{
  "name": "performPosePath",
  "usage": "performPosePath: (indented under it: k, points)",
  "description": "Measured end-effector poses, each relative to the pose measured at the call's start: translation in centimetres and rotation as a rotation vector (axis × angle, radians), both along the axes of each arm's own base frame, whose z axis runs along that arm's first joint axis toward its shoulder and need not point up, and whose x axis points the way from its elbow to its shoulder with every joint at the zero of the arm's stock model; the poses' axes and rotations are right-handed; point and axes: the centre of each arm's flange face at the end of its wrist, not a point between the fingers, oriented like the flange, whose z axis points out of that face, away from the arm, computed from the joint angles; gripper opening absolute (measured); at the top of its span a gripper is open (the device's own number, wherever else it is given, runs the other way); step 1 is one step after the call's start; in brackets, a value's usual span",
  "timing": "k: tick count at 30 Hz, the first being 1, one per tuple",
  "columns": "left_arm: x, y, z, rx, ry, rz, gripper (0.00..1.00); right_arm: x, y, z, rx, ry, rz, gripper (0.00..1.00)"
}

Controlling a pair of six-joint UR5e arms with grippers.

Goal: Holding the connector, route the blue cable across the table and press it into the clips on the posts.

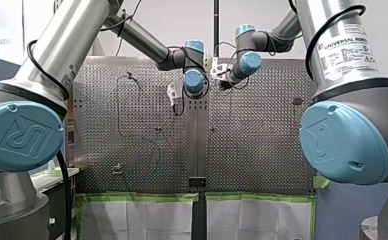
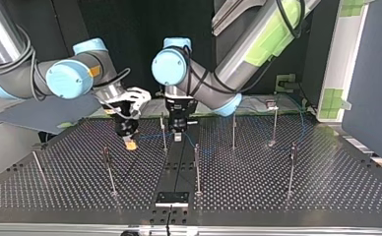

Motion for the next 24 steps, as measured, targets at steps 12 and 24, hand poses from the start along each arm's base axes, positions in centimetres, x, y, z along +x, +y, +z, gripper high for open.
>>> performPosePath:
  k: [12,24]
  points:
    - [-0.7,0.3,-4.7,0.005,0.013,-0.058,0.00,-1.1,0.6,-4.1,0.024,0.019,-0.011,0.00]
    - [-1.9,0.8,-13.3,0.043,0.077,-0.105,0.00,-2.6,0.9,-7.8,0.002,0.050,-0.024,0.00]
